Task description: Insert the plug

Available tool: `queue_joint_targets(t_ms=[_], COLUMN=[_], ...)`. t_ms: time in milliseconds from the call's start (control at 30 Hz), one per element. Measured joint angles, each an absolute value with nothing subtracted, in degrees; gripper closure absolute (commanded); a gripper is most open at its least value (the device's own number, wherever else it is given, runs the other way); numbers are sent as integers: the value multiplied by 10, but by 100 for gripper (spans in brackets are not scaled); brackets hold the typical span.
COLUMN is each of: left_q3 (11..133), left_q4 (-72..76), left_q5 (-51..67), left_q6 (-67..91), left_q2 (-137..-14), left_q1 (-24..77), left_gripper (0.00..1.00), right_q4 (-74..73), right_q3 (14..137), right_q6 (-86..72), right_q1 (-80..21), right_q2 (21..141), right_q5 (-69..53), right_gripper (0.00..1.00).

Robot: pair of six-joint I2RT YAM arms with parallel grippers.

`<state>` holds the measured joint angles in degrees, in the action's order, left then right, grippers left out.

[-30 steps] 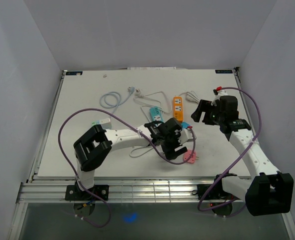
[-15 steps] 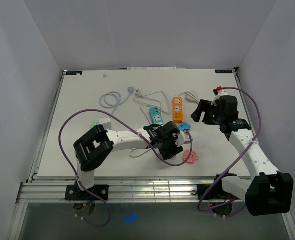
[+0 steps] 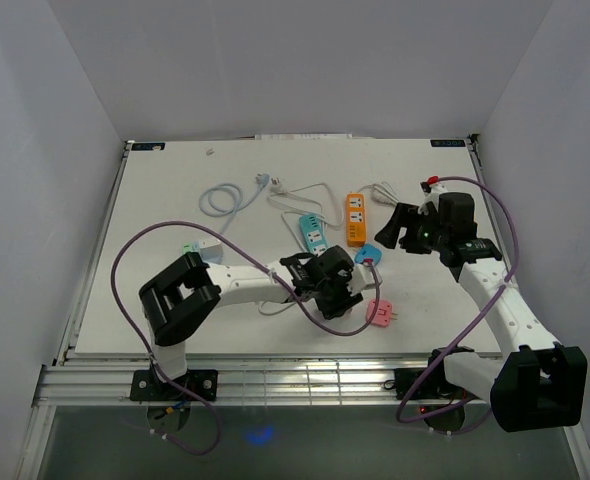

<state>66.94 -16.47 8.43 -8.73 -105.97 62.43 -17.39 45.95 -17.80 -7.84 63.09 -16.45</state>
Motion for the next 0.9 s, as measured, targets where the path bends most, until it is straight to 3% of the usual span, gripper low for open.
queue_joint_targets(t_ms=[200,400,600,833,900], left_q3=[601,565,564,564,564], left_q4=[-83,27,69,82,82], left_q5=[62,46,39,33,30], left_q6=[-75,-72,-75,-81,-83], left_q2=[-981,-912,-910,-910,-910], left_q1=[620,606,602,602,602], left_gripper=[98,99,100,100,100], right_q4=[-196,-197,-199,-200,-200], right_q3=[460,460,460,460,460], right_q6=[-191,-209,-220,-228,-228], right_q1=[-78,-79,-91,-122,-130], right_q2=[632,655,665,695,699], right_q5=[-262,-361,-410,-439,-440], right_gripper=[27,30,24,29,38])
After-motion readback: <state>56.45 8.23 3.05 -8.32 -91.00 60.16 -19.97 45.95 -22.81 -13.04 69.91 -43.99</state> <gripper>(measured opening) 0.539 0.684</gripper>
